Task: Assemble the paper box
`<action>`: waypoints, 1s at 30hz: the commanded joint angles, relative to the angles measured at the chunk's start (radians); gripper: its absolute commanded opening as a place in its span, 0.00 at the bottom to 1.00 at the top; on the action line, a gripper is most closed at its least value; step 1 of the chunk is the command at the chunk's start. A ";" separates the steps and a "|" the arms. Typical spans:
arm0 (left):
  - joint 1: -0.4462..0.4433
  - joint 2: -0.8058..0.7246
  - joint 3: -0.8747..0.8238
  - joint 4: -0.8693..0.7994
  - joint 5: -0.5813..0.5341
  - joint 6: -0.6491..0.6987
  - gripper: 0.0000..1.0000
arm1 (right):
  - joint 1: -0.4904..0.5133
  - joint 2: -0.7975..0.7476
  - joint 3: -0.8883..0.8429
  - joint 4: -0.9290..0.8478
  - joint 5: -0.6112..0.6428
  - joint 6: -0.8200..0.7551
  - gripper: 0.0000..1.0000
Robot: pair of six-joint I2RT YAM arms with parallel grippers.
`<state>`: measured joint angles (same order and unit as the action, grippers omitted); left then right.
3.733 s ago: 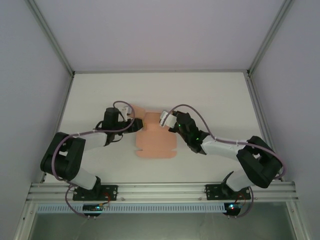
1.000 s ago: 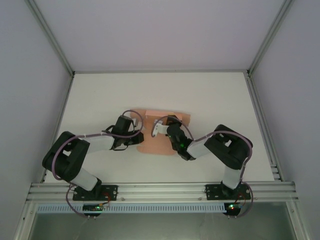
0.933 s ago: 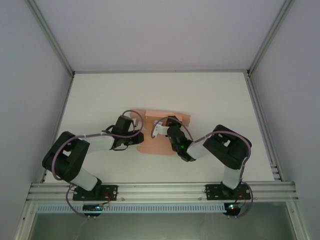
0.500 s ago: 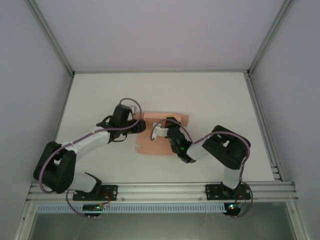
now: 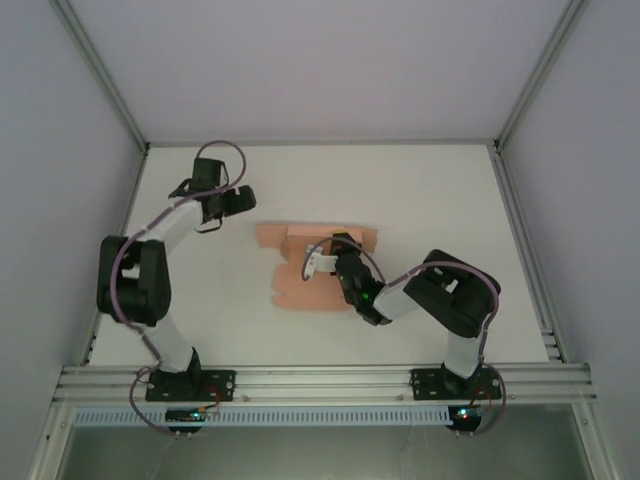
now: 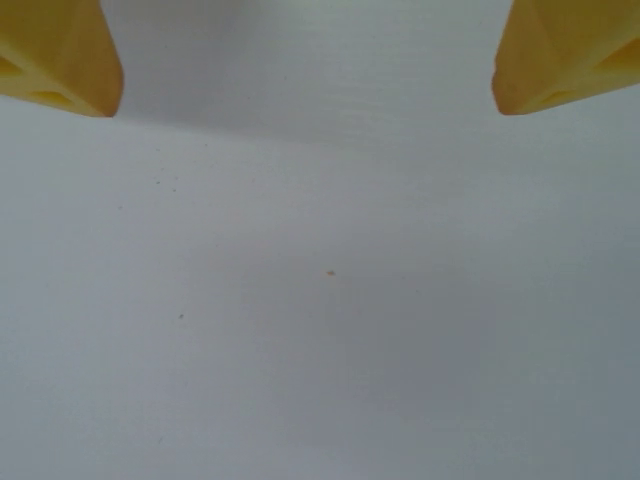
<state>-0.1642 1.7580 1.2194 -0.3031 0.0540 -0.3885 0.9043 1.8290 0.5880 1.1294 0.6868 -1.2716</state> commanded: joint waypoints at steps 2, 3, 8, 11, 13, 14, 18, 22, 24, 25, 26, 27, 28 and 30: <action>-0.037 0.028 -0.019 -0.062 0.142 0.094 0.83 | -0.005 0.011 0.000 -0.110 -0.023 0.052 0.00; -0.047 0.021 -0.045 -0.048 0.173 0.100 0.78 | -0.006 0.010 0.001 -0.118 -0.023 0.056 0.00; -0.101 -0.085 -0.187 0.041 0.299 0.091 0.51 | -0.009 0.012 0.000 -0.128 -0.018 0.074 0.00; -0.131 -0.155 -0.254 0.104 0.382 0.088 0.47 | -0.010 0.012 0.006 -0.136 -0.008 0.079 0.00; -0.153 -0.187 -0.272 0.115 0.386 0.085 0.44 | -0.006 0.010 0.005 -0.140 -0.003 0.081 0.00; -0.164 -0.201 -0.281 0.117 0.381 0.087 0.44 | -0.006 0.011 0.005 -0.143 -0.001 0.084 0.00; -0.212 -0.248 -0.338 0.175 0.367 0.134 0.43 | 0.001 0.010 0.003 -0.146 0.009 0.086 0.00; -0.259 -0.234 -0.402 0.255 0.294 0.175 0.38 | 0.003 0.010 0.002 -0.141 0.008 0.091 0.00; -0.279 -0.229 -0.433 0.311 0.260 0.178 0.34 | 0.002 0.013 0.002 -0.139 0.013 0.088 0.00; -0.288 -0.229 -0.448 0.336 0.258 0.176 0.34 | 0.004 0.014 0.000 -0.130 0.016 0.081 0.00; -0.298 -0.234 -0.467 0.366 0.259 0.178 0.34 | 0.006 0.012 -0.004 -0.120 0.017 0.068 0.00; -0.307 -0.240 -0.486 0.392 0.257 0.180 0.34 | 0.006 0.007 -0.006 -0.118 0.018 0.061 0.00; -0.316 -0.247 -0.504 0.418 0.256 0.184 0.34 | 0.007 0.001 -0.007 -0.124 0.019 0.058 0.00; -0.332 -0.266 -0.534 0.447 0.259 0.193 0.34 | 0.007 -0.016 -0.003 -0.152 0.019 0.055 0.00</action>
<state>-0.4641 1.5188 0.7216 0.0605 0.3050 -0.2321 0.8993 1.8275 0.5999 1.0618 0.7094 -1.2053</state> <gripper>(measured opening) 0.337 0.044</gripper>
